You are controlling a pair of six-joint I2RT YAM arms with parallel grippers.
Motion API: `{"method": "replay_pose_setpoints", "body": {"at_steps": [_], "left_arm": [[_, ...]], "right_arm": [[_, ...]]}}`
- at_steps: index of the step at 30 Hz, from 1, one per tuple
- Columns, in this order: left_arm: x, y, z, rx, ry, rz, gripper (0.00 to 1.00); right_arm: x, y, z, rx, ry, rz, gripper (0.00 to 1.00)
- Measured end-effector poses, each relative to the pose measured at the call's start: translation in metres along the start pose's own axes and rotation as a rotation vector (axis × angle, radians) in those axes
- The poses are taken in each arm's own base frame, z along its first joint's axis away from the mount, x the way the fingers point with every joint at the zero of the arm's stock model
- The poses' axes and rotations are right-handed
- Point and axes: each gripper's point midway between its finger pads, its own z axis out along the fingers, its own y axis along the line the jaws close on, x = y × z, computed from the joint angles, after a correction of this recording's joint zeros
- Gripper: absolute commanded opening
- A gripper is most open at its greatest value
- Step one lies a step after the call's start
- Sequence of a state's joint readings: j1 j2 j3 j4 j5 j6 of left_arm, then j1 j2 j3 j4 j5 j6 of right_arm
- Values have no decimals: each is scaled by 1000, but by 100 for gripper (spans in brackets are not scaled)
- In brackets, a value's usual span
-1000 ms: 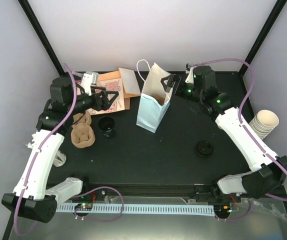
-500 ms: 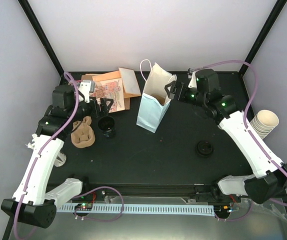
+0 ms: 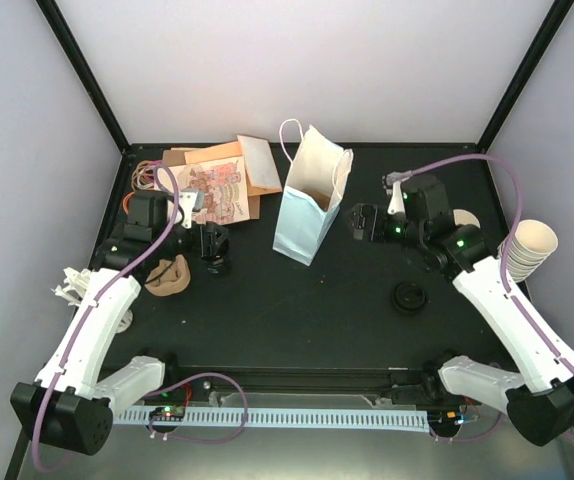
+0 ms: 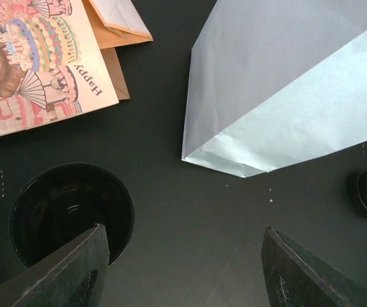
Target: Pack the takeout coffee
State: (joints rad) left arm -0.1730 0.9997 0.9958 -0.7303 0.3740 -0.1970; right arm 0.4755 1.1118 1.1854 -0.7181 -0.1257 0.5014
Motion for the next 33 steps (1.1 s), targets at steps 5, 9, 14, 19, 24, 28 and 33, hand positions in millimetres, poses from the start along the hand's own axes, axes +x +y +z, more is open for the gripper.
{"method": "replay_pose_setpoints", "body": {"at_steps": [5,9,14,19,24,28,33], "left_arm": [[4,-1,7,6,27,4,69],[9,-1,11,8,40,5,71],[14,-1,13,14,39,9,77],[15,-2,10,21,17,17,90],[16,-5,6,32,-1,24,96],[15,-9,3,52,-8,32,97],[16,-12,2,69,-7,47,97]], "right_arm": [[24,-31,-2,126,29,20,100],[25,-51,-6,234,10,23,100],[32,-79,-11,342,-3,33,100],[30,-112,-10,472,17,67,94],[20,-155,-20,577,-2,157,76],[13,-185,-19,638,12,233,63],[1,-198,1,676,58,247,61]]}}
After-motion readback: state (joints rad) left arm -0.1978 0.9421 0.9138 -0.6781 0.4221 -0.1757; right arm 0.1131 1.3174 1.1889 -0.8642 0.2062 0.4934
